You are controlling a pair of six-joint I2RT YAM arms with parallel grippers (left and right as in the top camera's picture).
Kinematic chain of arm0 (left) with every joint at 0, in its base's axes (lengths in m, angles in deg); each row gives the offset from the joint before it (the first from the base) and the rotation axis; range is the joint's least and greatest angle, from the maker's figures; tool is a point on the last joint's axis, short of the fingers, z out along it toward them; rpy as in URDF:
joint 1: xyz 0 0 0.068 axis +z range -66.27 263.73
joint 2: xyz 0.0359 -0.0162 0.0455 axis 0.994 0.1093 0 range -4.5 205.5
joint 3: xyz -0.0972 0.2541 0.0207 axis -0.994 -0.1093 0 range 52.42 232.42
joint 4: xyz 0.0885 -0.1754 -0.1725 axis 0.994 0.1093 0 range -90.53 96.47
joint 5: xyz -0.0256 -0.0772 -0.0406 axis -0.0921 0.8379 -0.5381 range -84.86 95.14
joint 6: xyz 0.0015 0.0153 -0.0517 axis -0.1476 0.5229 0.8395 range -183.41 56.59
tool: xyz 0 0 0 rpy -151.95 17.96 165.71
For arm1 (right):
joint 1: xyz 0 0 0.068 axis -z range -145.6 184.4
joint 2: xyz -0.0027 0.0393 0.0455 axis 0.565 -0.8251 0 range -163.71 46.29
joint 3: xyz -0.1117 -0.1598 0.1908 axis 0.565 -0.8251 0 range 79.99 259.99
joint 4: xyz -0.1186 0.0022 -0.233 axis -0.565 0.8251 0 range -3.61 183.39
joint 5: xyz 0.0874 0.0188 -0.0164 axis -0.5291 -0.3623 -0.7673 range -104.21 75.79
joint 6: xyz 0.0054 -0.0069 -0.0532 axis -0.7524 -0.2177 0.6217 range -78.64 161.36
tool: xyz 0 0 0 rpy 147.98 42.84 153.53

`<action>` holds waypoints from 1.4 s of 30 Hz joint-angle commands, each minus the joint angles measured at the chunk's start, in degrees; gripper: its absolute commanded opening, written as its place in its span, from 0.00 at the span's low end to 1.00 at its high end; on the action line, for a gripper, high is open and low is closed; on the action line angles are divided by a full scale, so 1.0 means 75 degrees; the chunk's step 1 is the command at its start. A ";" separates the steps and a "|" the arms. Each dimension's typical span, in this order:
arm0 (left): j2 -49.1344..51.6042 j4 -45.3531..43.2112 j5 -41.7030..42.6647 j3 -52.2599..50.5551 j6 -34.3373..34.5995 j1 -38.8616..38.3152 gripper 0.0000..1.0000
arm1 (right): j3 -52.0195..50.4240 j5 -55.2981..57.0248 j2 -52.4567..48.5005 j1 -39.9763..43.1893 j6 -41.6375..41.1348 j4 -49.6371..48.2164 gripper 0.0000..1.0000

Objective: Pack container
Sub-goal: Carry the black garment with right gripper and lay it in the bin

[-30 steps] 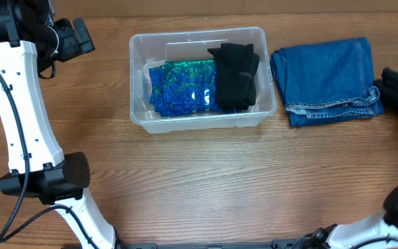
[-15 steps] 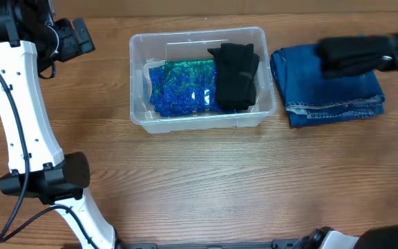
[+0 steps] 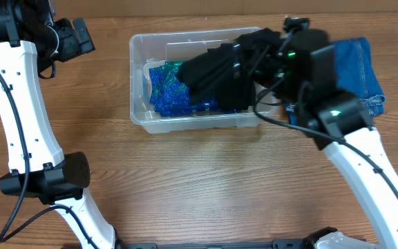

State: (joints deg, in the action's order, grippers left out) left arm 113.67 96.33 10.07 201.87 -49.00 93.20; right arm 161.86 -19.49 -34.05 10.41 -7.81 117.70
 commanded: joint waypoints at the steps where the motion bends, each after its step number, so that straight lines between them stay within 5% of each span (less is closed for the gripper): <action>1: -0.0271 -0.0009 0.0058 0.0017 -0.0119 -0.0015 1.00 | 0.0286 0.2043 -0.0667 -0.0702 -0.1626 -0.0525 0.04; 12: -0.0271 -0.0009 0.0058 0.0017 -0.0119 -0.0015 1.00 | 0.0286 0.1950 -0.2859 -0.1253 -0.2439 -0.3558 0.04; 21: -0.0271 -0.0009 0.0058 0.0017 -0.0119 -0.0015 1.00 | 0.0286 0.1894 -0.3552 -0.1396 -0.3107 -0.3643 0.04; 26: -0.0271 -0.0009 0.0058 0.0017 -0.0119 -0.0015 1.00 | 0.0286 0.1405 -0.3561 -0.1667 -0.3013 -0.2946 0.53; 30: -0.0271 -0.0009 0.0058 0.0017 -0.0119 -0.0015 1.00 | 0.0286 0.0697 -0.3558 -0.1909 -0.2926 -0.1818 0.68; 36: -0.0271 -0.0009 0.0058 0.0017 -0.0119 -0.0015 1.00 | 0.0289 0.0597 -0.3351 -0.1982 -0.0979 -0.0580 0.70; 42: -0.0271 -0.0009 0.0058 0.0017 -0.0119 -0.0015 1.00 | 0.0297 0.2407 -0.2189 -0.1976 0.2512 0.0184 0.69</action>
State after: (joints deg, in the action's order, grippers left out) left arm 113.67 96.33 10.04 201.87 -49.00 93.20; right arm 162.62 -10.09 -56.67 -4.34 -3.70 118.66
